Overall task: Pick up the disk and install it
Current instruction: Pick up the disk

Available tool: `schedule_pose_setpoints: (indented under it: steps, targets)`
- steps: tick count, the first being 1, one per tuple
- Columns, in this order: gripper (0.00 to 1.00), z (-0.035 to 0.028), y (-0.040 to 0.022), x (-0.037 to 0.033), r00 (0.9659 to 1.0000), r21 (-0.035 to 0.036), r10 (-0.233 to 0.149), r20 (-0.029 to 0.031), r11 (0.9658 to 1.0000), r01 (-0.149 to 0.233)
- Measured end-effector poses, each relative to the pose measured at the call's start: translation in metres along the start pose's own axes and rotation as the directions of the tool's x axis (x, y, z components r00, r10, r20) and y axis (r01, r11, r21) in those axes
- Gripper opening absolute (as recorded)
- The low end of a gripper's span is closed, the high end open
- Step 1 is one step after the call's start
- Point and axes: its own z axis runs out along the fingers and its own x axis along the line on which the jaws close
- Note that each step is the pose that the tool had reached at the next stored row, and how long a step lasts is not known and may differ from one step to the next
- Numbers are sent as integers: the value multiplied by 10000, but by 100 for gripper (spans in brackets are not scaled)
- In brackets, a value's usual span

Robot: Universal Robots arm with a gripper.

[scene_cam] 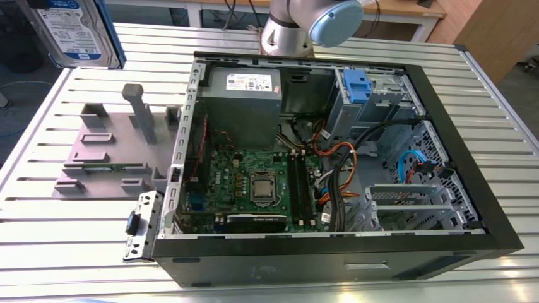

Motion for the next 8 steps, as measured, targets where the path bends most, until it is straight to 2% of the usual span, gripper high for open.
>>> schedule_pose_setpoints:
  steps: [8]
  targets:
    - [37, -27, 1, -1, 10000, 1, 0, 0, 10000, 0]
